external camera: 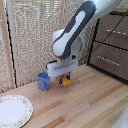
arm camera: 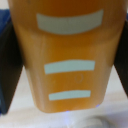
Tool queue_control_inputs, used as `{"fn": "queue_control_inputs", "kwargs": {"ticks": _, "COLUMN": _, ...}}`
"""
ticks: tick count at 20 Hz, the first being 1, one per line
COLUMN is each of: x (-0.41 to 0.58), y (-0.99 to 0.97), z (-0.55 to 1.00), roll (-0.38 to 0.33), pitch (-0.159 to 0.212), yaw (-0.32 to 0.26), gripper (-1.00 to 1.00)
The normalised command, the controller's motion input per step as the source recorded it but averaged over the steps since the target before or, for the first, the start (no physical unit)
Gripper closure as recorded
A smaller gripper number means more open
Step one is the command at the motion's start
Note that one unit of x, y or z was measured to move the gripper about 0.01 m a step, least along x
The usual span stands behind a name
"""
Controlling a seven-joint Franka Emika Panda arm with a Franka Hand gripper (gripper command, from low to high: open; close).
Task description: Caressingly guide your clamp towards the toast. Compassionately possess the toast with your clamp. Gradually tag the toast up from the worktable. Complaisantly, cruise the held-toasty-pillow to your white crockery. Last but notably, liberate the toast onto the shiny white tableware.
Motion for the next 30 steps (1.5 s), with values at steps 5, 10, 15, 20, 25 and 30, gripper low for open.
{"fn": "queue_control_inputs", "kwargs": {"ticks": 5, "x": -0.015, "y": 0.76, "z": 0.71, "roll": 0.031, "pitch": 0.038, "yaw": 0.000, "gripper": 1.00}}
{"fn": "queue_control_inputs", "kwargs": {"ticks": 10, "x": 0.029, "y": 0.90, "z": 0.47, "roll": 0.006, "pitch": 0.033, "yaw": 0.000, "gripper": 1.00}}
{"fn": "queue_control_inputs", "kwargs": {"ticks": 15, "x": 0.123, "y": 0.92, "z": 0.14, "roll": 0.001, "pitch": -0.006, "yaw": -0.025, "gripper": 1.00}}
{"fn": "queue_control_inputs", "kwargs": {"ticks": 20, "x": 0.209, "y": 0.94, "z": -0.01, "roll": -0.003, "pitch": -0.012, "yaw": -0.049, "gripper": 1.00}}
{"fn": "queue_control_inputs", "kwargs": {"ticks": 25, "x": 0.308, "y": 0.94, "z": -0.12, "roll": -0.009, "pitch": 0.000, "yaw": -0.033, "gripper": 1.00}}
{"fn": "queue_control_inputs", "kwargs": {"ticks": 30, "x": 0.455, "y": 0.91, "z": -0.12, "roll": 0.000, "pitch": 0.000, "yaw": -0.019, "gripper": 1.00}}
